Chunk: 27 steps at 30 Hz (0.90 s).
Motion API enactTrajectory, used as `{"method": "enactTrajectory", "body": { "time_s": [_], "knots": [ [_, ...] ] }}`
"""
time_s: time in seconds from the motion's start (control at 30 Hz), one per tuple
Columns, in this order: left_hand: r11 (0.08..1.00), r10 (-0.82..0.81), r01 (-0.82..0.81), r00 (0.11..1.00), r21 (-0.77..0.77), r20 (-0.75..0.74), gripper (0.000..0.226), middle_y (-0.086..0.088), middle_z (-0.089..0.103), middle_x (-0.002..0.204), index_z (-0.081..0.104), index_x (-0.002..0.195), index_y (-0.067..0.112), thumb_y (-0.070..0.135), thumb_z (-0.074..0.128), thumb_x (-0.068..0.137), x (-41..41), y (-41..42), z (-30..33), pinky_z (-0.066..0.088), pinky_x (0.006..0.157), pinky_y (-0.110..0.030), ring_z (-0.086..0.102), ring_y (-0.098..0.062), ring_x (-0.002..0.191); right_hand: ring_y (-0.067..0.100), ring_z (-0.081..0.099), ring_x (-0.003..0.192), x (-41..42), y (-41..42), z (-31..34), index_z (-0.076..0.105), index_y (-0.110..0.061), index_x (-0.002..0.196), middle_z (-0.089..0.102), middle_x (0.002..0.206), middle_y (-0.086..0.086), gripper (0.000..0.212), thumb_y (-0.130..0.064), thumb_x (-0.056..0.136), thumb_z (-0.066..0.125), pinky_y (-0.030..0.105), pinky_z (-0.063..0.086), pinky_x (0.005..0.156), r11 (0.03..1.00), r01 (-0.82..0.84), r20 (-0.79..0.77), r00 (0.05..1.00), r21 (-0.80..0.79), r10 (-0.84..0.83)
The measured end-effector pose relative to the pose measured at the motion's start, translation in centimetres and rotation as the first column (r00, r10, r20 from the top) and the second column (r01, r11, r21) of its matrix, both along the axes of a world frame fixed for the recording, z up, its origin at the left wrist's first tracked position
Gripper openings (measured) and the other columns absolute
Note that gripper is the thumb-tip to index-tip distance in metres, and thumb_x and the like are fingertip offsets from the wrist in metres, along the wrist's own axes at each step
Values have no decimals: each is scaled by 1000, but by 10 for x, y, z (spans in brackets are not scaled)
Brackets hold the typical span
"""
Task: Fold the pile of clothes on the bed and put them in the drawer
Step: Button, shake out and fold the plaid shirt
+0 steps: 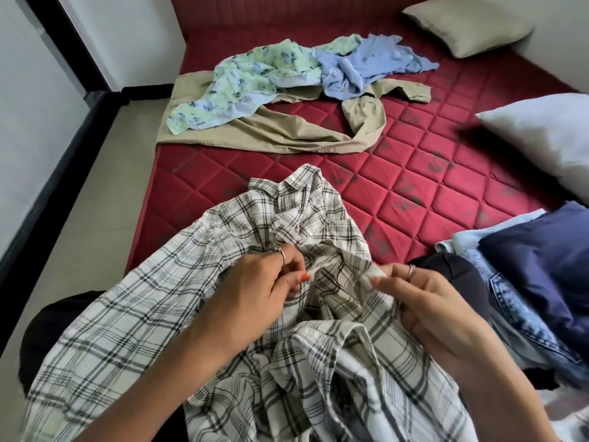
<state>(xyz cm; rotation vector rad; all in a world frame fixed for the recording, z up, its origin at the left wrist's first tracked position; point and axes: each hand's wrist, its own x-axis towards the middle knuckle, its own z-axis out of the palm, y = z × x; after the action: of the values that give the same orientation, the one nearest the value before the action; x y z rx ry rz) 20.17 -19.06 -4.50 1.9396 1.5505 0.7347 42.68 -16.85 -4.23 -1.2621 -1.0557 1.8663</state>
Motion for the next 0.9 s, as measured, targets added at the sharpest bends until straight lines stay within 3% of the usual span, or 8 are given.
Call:
{"method": "enactTrajectory", "body": {
  "time_s": [0.1, 0.2, 0.4, 0.47, 0.53, 0.6, 0.73, 0.9],
  "knots": [
    [999, 41, -40, 989, -11, 145, 6, 7, 67, 79, 63, 94, 16, 12, 59, 91, 4, 9, 18, 47, 58, -6, 64, 7, 72, 19, 65, 49, -8, 9, 22, 62, 10, 100, 68, 86, 28, 21, -5, 86, 58, 21, 51, 42, 998, 62, -84, 994, -30, -64],
    [990, 75, -97, 976, 99, 206, 7, 8, 68, 77, 62, 92, 19, 13, 59, 90, 2, 30, 48, 48, 59, -8, 65, 3, 68, 20, 67, 51, -17, 27, 44, 66, 4, 94, 71, 80, 23, 20, -10, 80, 61, 23, 53, 45, 994, 72, -66, 996, 85, -67],
    [965, 31, -100, 962, 243, 273, 20, 12, 64, 57, 55, 80, 24, 10, 57, 94, -25, 97, 130, 42, 46, -11, 60, 1, 52, 26, 61, 67, -18, 93, 114, 69, -7, 82, 69, 78, 13, 15, -18, 73, 74, 35, 51, 70, 865, -3, 230, 964, 502, -130],
    [963, 51, -99, 980, 250, 190, 20, 9, 64, 58, 54, 79, 23, 10, 57, 95, -32, 114, 160, 45, 46, -13, 59, 1, 52, 20, 50, 64, -21, 116, 139, 67, -5, 78, 60, 73, 12, 15, -19, 77, 74, 31, 42, 62, 699, -131, 432, 859, 703, -273],
    [963, 64, -89, 992, 255, 105, 16, 3, 64, 69, 57, 80, 22, 12, 59, 93, -35, 119, 183, 47, 50, -14, 61, 2, 55, 6, 42, 51, -27, 128, 161, 67, -6, 79, 54, 64, 3, 16, -22, 80, 68, 19, 35, 52, 540, -305, 583, 662, 784, -472],
    [980, 12, -32, 995, 196, 104, 13, -1, 65, 73, 60, 79, 20, 12, 63, 89, -31, 114, 189, 49, 50, -12, 64, 1, 58, 7, 44, 48, -34, 122, 171, 66, -10, 76, 53, 58, -3, 13, -22, 80, 66, 14, 33, 48, 485, -382, 612, 586, 787, -531],
    [998, -59, 56, 992, 28, 110, 9, 4, 65, 68, 66, 80, 15, 8, 69, 83, -12, 90, 137, 50, 55, -14, 59, 3, 55, 6, 41, 44, -46, 91, 125, 62, -10, 67, 52, 54, -1, 20, -22, 80, 69, 15, 34, 44, 579, -380, 660, 633, 721, -406],
    [982, 144, -94, 935, -167, 325, 17, 12, 70, 70, 70, 78, 27, 11, 74, 80, 15, 42, 35, 48, 66, -14, 63, 4, 65, 1, 47, 48, -49, 39, 31, 63, -13, 68, 60, 56, -4, 23, -27, 86, 69, 24, 40, 52, 753, -155, 564, 760, 640, -323]
  ]
}}
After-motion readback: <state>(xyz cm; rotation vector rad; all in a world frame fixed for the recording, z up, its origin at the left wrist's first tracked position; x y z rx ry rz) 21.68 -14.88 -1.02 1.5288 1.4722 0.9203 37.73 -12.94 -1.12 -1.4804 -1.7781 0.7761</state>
